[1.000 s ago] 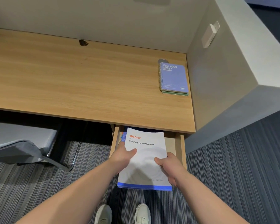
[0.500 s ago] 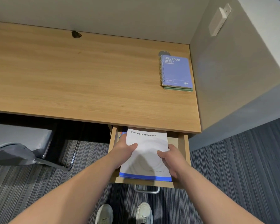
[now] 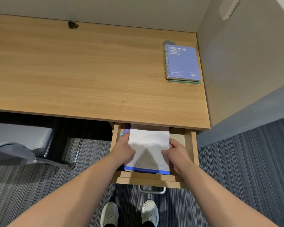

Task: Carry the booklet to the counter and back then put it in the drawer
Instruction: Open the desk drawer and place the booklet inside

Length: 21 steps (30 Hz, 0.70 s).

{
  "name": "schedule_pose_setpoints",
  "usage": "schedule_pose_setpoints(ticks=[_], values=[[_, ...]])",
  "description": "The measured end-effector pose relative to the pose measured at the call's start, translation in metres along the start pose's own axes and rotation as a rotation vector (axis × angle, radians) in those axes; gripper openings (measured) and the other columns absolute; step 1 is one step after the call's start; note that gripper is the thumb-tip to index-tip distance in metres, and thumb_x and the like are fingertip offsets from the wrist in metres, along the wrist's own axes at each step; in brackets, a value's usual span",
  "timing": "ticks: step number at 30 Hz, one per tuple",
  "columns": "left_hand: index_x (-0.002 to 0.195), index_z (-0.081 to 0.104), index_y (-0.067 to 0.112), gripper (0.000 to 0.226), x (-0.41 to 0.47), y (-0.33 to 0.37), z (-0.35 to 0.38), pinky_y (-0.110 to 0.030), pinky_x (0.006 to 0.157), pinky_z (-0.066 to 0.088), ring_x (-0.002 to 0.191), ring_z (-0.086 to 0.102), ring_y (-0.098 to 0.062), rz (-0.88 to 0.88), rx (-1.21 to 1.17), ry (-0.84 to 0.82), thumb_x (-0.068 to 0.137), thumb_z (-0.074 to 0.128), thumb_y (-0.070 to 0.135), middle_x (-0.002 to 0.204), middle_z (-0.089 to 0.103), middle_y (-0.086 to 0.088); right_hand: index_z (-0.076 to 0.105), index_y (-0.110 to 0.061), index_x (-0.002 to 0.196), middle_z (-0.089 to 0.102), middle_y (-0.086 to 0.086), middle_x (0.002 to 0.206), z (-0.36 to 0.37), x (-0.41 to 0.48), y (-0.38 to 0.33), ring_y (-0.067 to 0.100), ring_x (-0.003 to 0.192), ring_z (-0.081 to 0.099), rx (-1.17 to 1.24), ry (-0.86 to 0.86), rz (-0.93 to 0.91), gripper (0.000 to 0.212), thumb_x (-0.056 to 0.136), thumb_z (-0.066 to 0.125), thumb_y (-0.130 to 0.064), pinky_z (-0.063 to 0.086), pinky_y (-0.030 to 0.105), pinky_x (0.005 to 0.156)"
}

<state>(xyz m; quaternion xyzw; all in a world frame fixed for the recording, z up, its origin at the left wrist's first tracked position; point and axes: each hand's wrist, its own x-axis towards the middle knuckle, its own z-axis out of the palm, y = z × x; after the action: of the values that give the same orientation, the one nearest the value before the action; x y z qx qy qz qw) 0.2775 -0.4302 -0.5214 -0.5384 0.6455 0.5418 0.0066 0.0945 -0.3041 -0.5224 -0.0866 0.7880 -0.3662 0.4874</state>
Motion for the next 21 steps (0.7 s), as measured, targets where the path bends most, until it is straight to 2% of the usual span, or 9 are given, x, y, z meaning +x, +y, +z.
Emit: schedule_pose_setpoints(ticks=[2,6,10,12,14,16,18,19,21], values=[[0.152,0.039,0.025,0.078,-0.005,0.000,0.001,-0.028,0.090,0.053,0.117,0.062,-0.023,-0.020,0.086,-0.017,0.084,0.067,-0.002,0.134,0.063,-0.001,0.068,-0.024,0.132,0.080,0.006,0.104,-0.003,-0.004,0.001,0.037,0.099,0.074,-0.037,-0.031,0.028,0.056,0.085,0.062,0.005,0.062,0.058,0.087],[0.146,0.040,0.025,0.074,-0.010,0.002,0.002,-0.046,0.096,0.056,0.115,0.064,-0.026,-0.028,0.128,-0.065,0.083,0.071,0.001,0.125,0.068,-0.003,0.065,-0.024,0.137,0.079,0.000,0.106,-0.012,-0.013,-0.002,0.032,0.103,0.074,-0.080,-0.076,0.017,0.054,0.088,0.063,-0.002,0.060,0.057,0.094],[0.161,0.020,0.022,0.097,-0.023,0.009,-0.001,-0.035,0.098,0.052,0.120,0.060,-0.023,0.003,0.200,-0.085,0.085,0.079,0.023,0.150,0.051,-0.004,0.039,-0.026,0.160,0.069,0.000,0.130,-0.017,-0.027,-0.006,0.027,0.117,0.070,-0.134,-0.117,-0.038,0.079,0.087,0.070,-0.014,0.056,0.051,0.100],[0.162,0.020,0.020,0.101,-0.040,0.013,-0.002,-0.034,0.118,0.032,0.147,0.035,-0.020,0.142,0.300,-0.087,0.082,0.079,0.042,0.167,0.026,-0.001,0.032,-0.029,0.162,0.057,-0.003,0.151,-0.017,-0.044,-0.008,0.022,0.136,0.058,-0.246,-0.160,-0.158,0.088,0.086,0.076,-0.027,0.047,0.034,0.111],[0.160,0.024,0.022,0.101,-0.063,0.015,-0.004,-0.032,0.122,0.017,0.154,0.017,-0.014,0.298,0.451,-0.110,0.080,0.074,0.056,0.169,0.017,0.004,0.027,-0.027,0.164,0.033,-0.008,0.169,-0.018,-0.064,-0.005,0.015,0.154,0.033,-0.463,-0.222,-0.339,0.097,0.084,0.078,-0.047,0.027,0.026,0.120],[0.151,0.041,0.026,0.083,-0.088,0.009,-0.008,-0.032,0.118,0.027,0.147,0.032,-0.013,0.405,0.555,-0.069,0.081,0.067,0.063,0.160,0.036,0.008,0.023,-0.025,0.164,0.022,-0.006,0.172,-0.024,-0.084,0.003,0.017,0.159,0.019,-0.720,-0.227,-0.448,0.109,0.078,0.072,-0.069,0.018,0.032,0.127],[0.116,0.061,0.027,0.044,-0.114,-0.003,-0.010,-0.032,0.093,0.049,0.111,0.057,-0.011,0.481,0.532,0.147,0.087,0.063,0.059,0.120,0.059,0.016,0.032,-0.023,0.159,0.033,-0.005,0.164,-0.035,-0.105,0.016,0.022,0.152,0.031,-0.837,-0.065,-0.494,0.095,0.083,0.067,-0.069,0.028,0.039,0.124],[0.102,0.060,0.024,0.031,-0.125,-0.012,-0.009,-0.032,0.081,0.048,0.096,0.056,-0.013,0.473,0.479,0.292,0.089,0.062,0.052,0.101,0.056,0.014,0.042,-0.021,0.152,0.043,-0.003,0.152,-0.041,-0.114,0.024,0.023,0.142,0.043,-0.811,0.079,-0.514,0.078,0.089,0.066,-0.061,0.037,0.039,0.116],[0.105,0.060,0.015,0.035,-0.139,-0.028,-0.005,-0.037,0.084,0.046,0.098,0.053,-0.023,0.241,0.264,0.552,0.092,0.059,0.047,0.100,0.051,0.004,0.056,-0.012,0.132,0.054,0.003,0.122,-0.054,-0.125,0.043,0.027,0.118,0.056,-0.656,0.418,-0.502,0.046,0.097,0.065,-0.040,0.045,0.037,0.097]])
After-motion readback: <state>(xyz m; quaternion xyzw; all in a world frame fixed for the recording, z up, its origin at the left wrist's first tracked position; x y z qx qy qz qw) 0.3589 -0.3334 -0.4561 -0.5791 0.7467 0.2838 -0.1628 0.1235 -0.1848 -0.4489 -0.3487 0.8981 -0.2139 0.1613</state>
